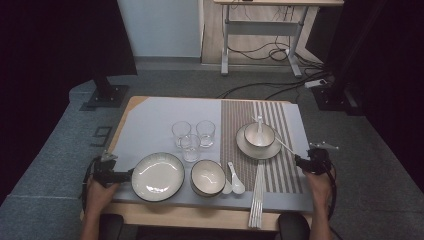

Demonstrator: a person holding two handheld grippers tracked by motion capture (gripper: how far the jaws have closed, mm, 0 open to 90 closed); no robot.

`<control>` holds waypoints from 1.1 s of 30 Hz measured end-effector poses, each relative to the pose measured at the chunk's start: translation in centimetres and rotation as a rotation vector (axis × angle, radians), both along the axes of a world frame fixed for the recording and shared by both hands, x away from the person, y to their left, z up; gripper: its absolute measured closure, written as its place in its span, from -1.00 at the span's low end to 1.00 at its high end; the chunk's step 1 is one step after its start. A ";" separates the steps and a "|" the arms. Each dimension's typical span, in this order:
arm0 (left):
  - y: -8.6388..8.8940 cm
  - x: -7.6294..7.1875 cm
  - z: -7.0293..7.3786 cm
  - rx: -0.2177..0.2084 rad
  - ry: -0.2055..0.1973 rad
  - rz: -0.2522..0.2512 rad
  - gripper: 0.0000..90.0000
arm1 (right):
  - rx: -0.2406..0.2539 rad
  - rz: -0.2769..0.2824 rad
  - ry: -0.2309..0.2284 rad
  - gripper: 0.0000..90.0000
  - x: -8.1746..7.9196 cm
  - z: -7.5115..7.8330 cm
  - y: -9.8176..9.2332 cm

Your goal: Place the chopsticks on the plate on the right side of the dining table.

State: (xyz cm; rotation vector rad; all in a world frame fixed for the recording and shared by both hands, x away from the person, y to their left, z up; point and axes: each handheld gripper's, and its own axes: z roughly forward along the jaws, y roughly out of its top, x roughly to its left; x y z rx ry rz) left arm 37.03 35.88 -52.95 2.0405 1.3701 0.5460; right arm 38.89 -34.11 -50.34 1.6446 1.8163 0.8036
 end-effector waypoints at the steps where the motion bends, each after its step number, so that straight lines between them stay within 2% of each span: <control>1: 0.0 0.0 0.0 0.000 0.000 0.000 -0.94 | 0.000 -0.002 0.003 -0.15 0.0 0.0 -0.1; 17: 0.0 0.0 0.0 0.000 -0.001 0.000 -0.94 | 0.003 -0.014 0.007 0.01 0.9 0.0 -0.9; 24: 0.0 0.0 0.0 0.000 -0.001 0.000 -0.94 | 0.001 -0.014 0.012 0.21 1.3 -0.1 -0.7; 33: 0.0 0.0 0.0 0.000 -0.001 0.000 -0.94 | -0.005 0.005 0.013 0.36 1.9 -0.1 -0.1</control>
